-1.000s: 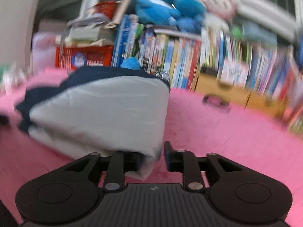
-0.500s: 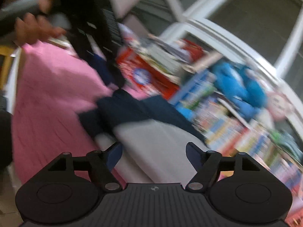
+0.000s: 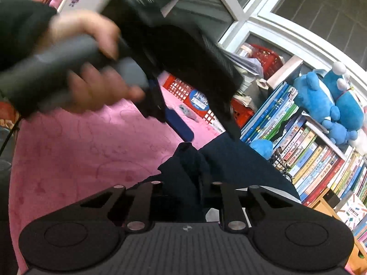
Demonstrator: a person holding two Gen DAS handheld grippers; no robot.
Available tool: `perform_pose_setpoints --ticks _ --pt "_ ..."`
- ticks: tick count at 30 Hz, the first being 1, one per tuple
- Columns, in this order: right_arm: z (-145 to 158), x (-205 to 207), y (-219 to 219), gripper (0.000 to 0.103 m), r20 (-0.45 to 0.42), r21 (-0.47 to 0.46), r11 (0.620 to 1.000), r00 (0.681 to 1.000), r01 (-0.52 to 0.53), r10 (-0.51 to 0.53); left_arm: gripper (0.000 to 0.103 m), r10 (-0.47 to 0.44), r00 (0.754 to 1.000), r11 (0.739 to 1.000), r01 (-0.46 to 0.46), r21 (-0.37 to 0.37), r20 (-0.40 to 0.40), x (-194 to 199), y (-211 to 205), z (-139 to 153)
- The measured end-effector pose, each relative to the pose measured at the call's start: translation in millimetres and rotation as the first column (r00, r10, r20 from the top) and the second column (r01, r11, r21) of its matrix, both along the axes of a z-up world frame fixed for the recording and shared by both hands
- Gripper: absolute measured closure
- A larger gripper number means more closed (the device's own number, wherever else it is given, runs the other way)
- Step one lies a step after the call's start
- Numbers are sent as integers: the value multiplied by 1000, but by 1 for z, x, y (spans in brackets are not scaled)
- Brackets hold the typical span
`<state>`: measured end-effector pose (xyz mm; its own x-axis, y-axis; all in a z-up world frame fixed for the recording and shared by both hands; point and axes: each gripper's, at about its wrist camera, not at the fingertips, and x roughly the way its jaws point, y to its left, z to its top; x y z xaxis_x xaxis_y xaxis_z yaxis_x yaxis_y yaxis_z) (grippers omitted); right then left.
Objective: Fold clothes
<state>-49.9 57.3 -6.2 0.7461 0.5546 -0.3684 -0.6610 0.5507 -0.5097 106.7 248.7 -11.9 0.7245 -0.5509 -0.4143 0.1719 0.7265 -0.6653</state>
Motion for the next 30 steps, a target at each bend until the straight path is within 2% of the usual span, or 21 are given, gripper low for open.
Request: perform_pose_setpoints --ticks 1,2,3,6,12,14,16,18,20,21,22,24,25,26,27,28,29,30 --pt "1 1 -1 84 -10 5 1000 1000 2 -2 46 0 1000 1000 0 -3 -12 8 -1 -4" --pt "2 2 -1 84 -20 8 1000 1000 3 -3 69 5 1000 1000 -4 10 -22 15 -3 -7" --pt "2 4 -1 84 -30 10 1000 1000 4 -4 88 12 999 999 -11 38 -31 22 -6 -8" --pt "1 9 -1 84 -68 18 1000 998 9 -8 91 37 999 997 -35 64 -35 37 -6 -12" --pt "1 16 -7 84 -153 40 999 988 -9 15 91 128 992 978 -129 164 20 62 3 -5" --pt "6 23 -11 82 -215 75 997 976 -15 31 93 165 986 973 -169 158 36 70 5 4" --pt "16 38 -22 67 -347 164 986 936 -8 66 93 190 980 969 -196 149 57 76 6 13" --pt "29 57 -45 55 -492 325 946 854 1 169 93 178 980 972 -189 138 84 75 4 23" --pt "41 71 -71 51 -565 453 891 781 22 268 93 136 984 976 -153 156 113 73 -5 32" --pt "47 77 -86 48 -571 490 870 772 49 278 93 100 987 976 -122 180 123 70 -13 36" --pt "52 83 -101 45 -572 516 853 773 80 274 92 60 990 974 -86 208 128 68 -22 40" --pt "57 96 -130 43 -554 517 840 813 166 180 87 -33 995 972 10 236 91 67 -43 43" --pt "57 107 -144 43 -549 494 839 831 229 96 84 -84 995 976 72 205 50 68 -52 43" --pt "55 118 -155 43 -553 468 834 833 293 17 78 -137 990 979 134 150 10 71 -60 42" --pt "51 133 -166 43 -578 447 821 815 356 -39 69 -174 985 978 173 118 -6 75 -68 42" --pt "45 151 -176 43 -625 440 801 779 406 -51 63 -194 981 975 193 108 -4 79 -76 44" --pt "38 169 -186 43 -671 430 780 739 454 -61 54 -214 977 972 214 98 -2 84 -84 45" --pt "32 186 -195 43 -712 421 762 699 492 -58 51 -235 972 968 234 88 0 89 -92 47"
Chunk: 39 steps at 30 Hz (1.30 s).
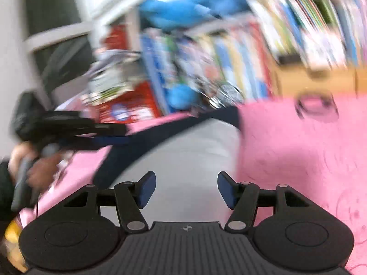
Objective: Fold clothes
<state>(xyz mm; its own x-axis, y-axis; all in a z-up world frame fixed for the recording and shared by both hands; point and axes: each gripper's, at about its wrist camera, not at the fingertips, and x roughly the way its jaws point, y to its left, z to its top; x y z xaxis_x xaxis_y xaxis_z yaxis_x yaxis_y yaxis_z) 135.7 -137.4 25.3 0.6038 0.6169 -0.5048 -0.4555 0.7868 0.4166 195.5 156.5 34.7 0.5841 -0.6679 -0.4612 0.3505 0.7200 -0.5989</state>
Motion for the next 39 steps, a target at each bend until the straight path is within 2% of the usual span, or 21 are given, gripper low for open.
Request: perform_pose_setpoints --ticks 2,3,5,7,9,12,16,17,18,19,21,23,24,25,27,29,30,32,35,39 --pt "-15 28 -7 42 -99 68 998 995 -10 16 46 10 1000 999 -10 36 -8 18 -12 1" --pt "-23 41 -9 42 -144 98 995 989 -10 24 38 23 1000 998 -23 64 -12 29 -17 2" --pt "-35 51 -9 43 -183 135 991 982 -12 37 31 61 997 994 -57 95 -48 49 -24 -2" --pt "-43 53 -9 45 -177 148 989 983 -26 52 28 85 992 990 -75 116 -92 68 -29 -7" --pt "-44 50 -5 48 -146 136 990 988 -38 58 22 59 989 992 -41 123 -139 82 -34 -12" --pt "-47 45 -4 49 -112 123 991 992 -48 62 21 31 978 991 -3 134 -206 101 -44 -20" --pt "-50 44 -7 49 -95 137 988 992 -68 81 20 48 947 995 -19 93 -318 126 -47 -37" --pt "-51 44 -8 49 -96 142 987 992 -69 83 23 55 939 997 -30 76 -341 132 -47 -41" --pt "-52 44 -8 49 -97 141 987 992 -71 85 42 53 933 997 -32 64 -357 137 -47 -45" --pt "-53 44 -8 49 -97 140 987 991 -73 87 53 39 934 998 -15 68 -354 140 -49 -46" --pt "-55 44 -8 49 -97 139 987 991 -77 91 69 0 945 995 34 98 -326 143 -55 -47" --pt "-57 44 -8 49 -95 134 988 991 -81 94 71 -51 959 987 91 133 -279 142 -60 -44" --pt "-56 43 -7 49 -86 124 989 992 -85 96 70 -71 960 986 109 128 -273 143 -60 -43" --pt "-56 42 -6 49 -77 114 990 992 -88 97 69 -83 956 987 117 107 -281 145 -57 -44" --pt "-55 40 -4 49 -64 98 991 993 -92 98 57 -105 948 990 130 63 -302 150 -53 -45" --pt "-55 39 -2 48 -54 86 992 994 -95 100 58 -113 945 990 132 41 -308 154 -51 -47" --pt "-55 38 -2 48 -51 83 992 994 -96 100 67 -110 954 989 133 62 -280 153 -54 -45" --pt "-56 38 -2 48 -48 80 992 994 -98 102 79 -129 973 980 154 123 -190 146 -61 -38" --pt "-56 37 -1 48 -44 76 992 994 -99 103 94 -160 980 974 176 142 -119 146 -65 -29" --pt "-57 36 0 48 -38 71 993 994 -98 101 97 -140 983 972 160 170 -122 161 -68 -21"
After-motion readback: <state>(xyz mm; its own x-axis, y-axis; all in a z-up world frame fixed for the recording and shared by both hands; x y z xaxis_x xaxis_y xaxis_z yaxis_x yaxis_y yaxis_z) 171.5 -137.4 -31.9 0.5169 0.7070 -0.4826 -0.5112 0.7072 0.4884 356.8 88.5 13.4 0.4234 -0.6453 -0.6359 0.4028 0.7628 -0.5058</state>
